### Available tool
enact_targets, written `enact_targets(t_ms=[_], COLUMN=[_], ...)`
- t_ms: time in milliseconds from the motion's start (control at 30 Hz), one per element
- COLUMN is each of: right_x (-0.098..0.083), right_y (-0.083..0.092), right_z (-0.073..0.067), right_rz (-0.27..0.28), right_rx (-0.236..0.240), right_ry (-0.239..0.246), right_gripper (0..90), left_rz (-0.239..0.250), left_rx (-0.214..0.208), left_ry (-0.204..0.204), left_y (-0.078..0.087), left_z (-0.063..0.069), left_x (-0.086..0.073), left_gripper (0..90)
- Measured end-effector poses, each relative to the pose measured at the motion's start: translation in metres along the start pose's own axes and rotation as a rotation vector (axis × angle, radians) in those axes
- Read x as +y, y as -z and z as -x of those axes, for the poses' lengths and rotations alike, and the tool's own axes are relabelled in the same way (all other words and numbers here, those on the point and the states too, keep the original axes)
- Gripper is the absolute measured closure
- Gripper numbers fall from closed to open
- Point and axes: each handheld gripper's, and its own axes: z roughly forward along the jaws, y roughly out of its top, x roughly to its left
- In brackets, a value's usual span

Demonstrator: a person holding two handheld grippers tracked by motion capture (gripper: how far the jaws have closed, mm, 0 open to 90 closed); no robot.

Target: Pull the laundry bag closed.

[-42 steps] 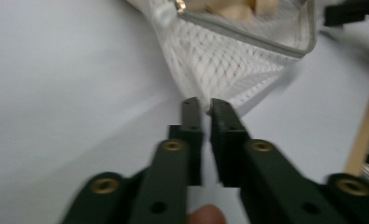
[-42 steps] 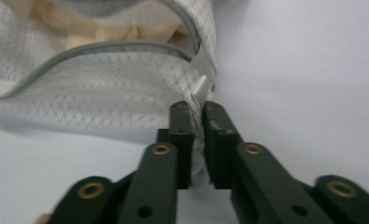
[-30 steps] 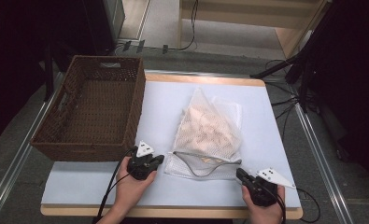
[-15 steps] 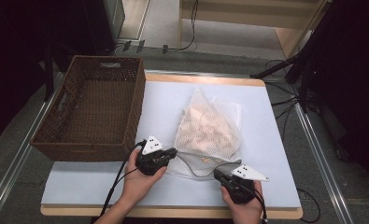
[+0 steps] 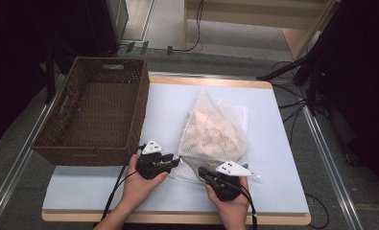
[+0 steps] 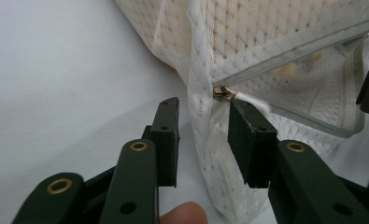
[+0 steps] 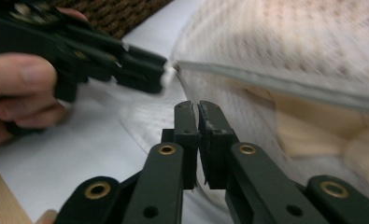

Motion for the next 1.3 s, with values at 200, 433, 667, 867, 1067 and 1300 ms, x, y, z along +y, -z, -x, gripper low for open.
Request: enact_targets(t_ms=[200,433,667,867,1067,1300], right_x=[0.004,0.007,0.012,0.013,0.013,0.013], right_y=[-0.015,-0.024,-0.036,-0.047,-0.05,-0.048], right_z=[-0.003,0.0,0.005,-0.001,-0.005,-0.003], right_rz=[0.008,0.008,0.023,0.003,0.011,0.029], right_rx=[0.022,0.031,0.099,0.135,0.132,0.142], right_ry=[0.001,-0.021,-0.095,-0.126,-0.117,-0.127], right_gripper=[80.9,73.9,72.5,75.1,82.8,85.9], left_rz=[0.04,0.067,0.107,0.13,0.138,0.13], left_rx=[-0.019,-0.051,-0.094,-0.109,-0.113,-0.104], left_ry=[-0.001,-0.054,-0.037,-0.052,-0.083,-0.122], left_y=[-0.001,0.004,0.013,0.017,0.018,0.016], left_z=[-0.004,-0.002,-0.008,-0.007,-0.004,0.001], left_x=[0.003,0.001,-0.005,-0.009,-0.012,-0.013], left_gripper=[82.6,90.0,90.0,90.0,90.0,90.0])
